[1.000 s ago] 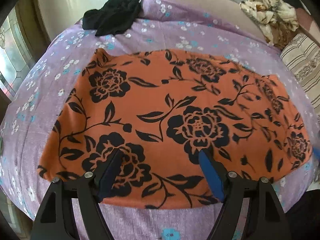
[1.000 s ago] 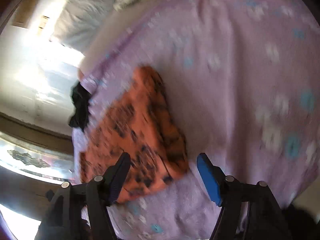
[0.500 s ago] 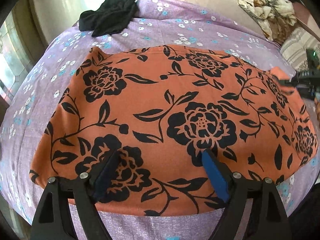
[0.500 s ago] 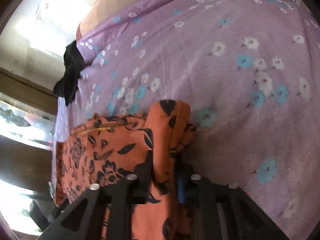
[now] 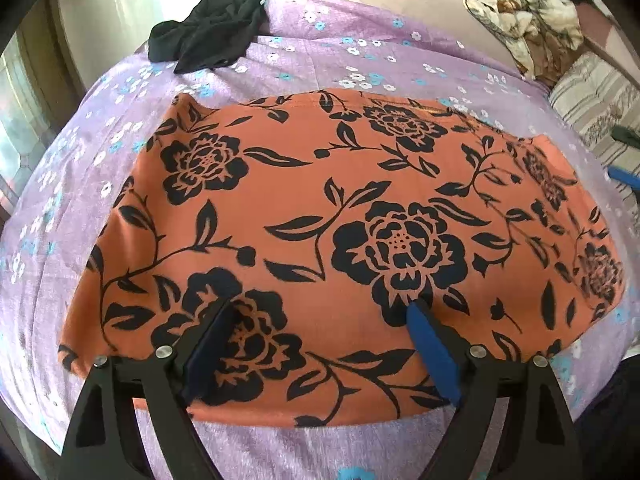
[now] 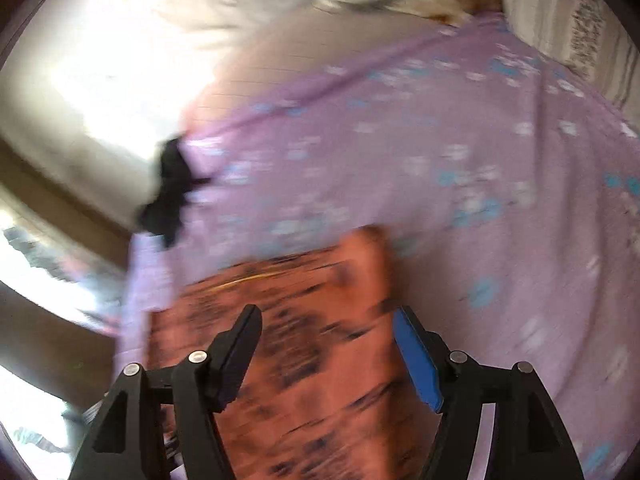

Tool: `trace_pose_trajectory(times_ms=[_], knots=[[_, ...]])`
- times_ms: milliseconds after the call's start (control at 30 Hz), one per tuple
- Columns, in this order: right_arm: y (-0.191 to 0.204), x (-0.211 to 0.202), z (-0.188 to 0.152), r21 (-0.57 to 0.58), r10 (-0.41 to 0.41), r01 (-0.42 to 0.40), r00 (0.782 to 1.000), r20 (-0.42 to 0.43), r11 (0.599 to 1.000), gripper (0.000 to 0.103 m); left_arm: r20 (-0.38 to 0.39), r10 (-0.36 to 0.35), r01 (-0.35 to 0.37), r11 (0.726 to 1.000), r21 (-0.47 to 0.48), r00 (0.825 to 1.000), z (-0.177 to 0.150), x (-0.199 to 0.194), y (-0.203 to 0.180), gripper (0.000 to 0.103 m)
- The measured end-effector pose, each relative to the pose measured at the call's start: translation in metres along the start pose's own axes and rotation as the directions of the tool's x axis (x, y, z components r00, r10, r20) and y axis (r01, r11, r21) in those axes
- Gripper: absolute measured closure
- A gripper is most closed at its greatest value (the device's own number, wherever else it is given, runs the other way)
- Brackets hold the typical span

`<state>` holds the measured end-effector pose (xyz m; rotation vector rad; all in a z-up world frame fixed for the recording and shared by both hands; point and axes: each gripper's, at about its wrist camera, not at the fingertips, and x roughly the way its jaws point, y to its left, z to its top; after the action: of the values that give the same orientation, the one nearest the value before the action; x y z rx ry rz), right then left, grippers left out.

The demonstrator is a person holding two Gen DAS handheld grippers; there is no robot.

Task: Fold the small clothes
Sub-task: 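Grasp the folded blouse edge with the right gripper while the left gripper grasps the opposite edge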

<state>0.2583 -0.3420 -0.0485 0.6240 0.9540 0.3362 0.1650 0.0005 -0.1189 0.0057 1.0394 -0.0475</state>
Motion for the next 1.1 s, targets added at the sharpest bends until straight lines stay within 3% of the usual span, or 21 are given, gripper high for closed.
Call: trace_pose_trajectory(times_ms=[67,100,233,300,367,400,433,467,500,567,600,700,800,867,900,1000,1067,1100], knots=[[0.013,0.008,-0.027,0.002,0.087,-0.087,0.993,-0.074,0.996,0.031,0.021,-0.022,0.022,0.999,-0.044,1.0,-0.002,-0.014,0.01,0.015],[0.019,0.016,-0.041,-0.016,0.094,-0.097,0.99,-0.107,0.995,0.031,0.066,-0.038,0.044,0.995,-0.093,0.997,-0.005,-0.031,0.024,0.015],[0.026,0.051,-0.074,-0.08,-0.008,-0.007,0.983,-0.181,0.997,0.031,0.145,-0.062,0.094,0.969,-0.227,0.987,-0.018,-0.062,0.075,0.015],[0.019,0.061,-0.083,-0.046,-0.002,-0.008,0.978,-0.211,0.999,0.031,0.139,-0.06,0.1,0.946,-0.307,0.989,-0.022,-0.06,0.103,0.015],[0.015,0.063,-0.089,-0.045,-0.012,0.003,0.977,-0.211,0.999,0.031,0.118,-0.084,0.126,0.9,-0.418,0.989,-0.028,-0.048,0.134,0.015],[0.016,0.063,-0.09,-0.044,-0.015,0.006,0.979,-0.204,0.999,0.032,0.092,-0.129,0.158,0.86,-0.486,0.987,-0.031,-0.035,0.15,0.015],[0.013,0.06,-0.087,-0.044,-0.016,0.007,0.979,-0.205,0.999,0.032,0.067,-0.153,0.166,0.837,-0.522,0.986,-0.034,-0.027,0.156,0.02],[0.014,0.062,-0.085,-0.041,-0.018,0.01,0.978,-0.207,0.999,0.032,0.056,-0.181,0.182,0.818,-0.546,0.982,-0.036,-0.021,0.161,0.031],[0.015,0.063,-0.086,-0.041,-0.023,0.014,0.977,-0.21,0.999,0.032,0.057,-0.174,0.176,0.82,-0.545,0.983,-0.037,-0.019,0.163,0.035],[0.017,0.065,-0.088,-0.058,-0.039,0.027,0.976,-0.214,0.998,0.032,0.037,-0.162,0.158,0.844,-0.513,0.986,-0.032,-0.02,0.161,0.085],[0.016,0.064,-0.089,-0.064,-0.045,0.032,0.976,-0.214,0.997,0.032,0.035,-0.213,0.198,0.822,-0.535,0.976,-0.03,-0.02,0.163,0.086],[0.019,0.066,-0.092,-0.083,-0.058,0.041,0.975,-0.214,0.996,0.032,0.065,-0.187,0.193,0.833,-0.518,0.98,-0.03,-0.034,0.159,0.088],[0.016,0.065,-0.092,-0.086,-0.052,0.034,0.975,-0.215,0.996,0.032,0.013,-0.22,0.184,0.781,-0.597,0.976,-0.055,-0.013,0.168,0.088],[0.015,0.067,-0.09,-0.077,-0.046,0.03,0.974,-0.221,0.997,0.032,0.067,-0.273,0.252,0.727,-0.639,0.96,-0.057,-0.015,0.178,0.087],[0.015,0.068,-0.09,-0.078,-0.045,0.028,0.974,-0.224,0.997,0.032,0.065,-0.273,0.252,0.736,-0.628,0.96,-0.051,-0.021,0.177,0.086],[0.015,0.069,-0.088,-0.08,-0.04,0.022,0.972,-0.231,0.997,0.032,0.083,-0.18,0.197,0.839,-0.507,0.98,-0.026,-0.051,0.166,0.081],[0.013,0.068,-0.089,-0.074,-0.03,0.013,0.973,-0.228,0.997,0.032,0.109,-0.165,0.197,0.872,-0.448,0.98,-0.005,-0.06,0.164,0.062],[0.013,0.068,-0.089,-0.072,-0.025,0.009,0.974,-0.226,0.997,0.032,0.116,-0.166,0.2,0.883,-0.425,0.979,0.01,-0.06,0.163,0.057]])
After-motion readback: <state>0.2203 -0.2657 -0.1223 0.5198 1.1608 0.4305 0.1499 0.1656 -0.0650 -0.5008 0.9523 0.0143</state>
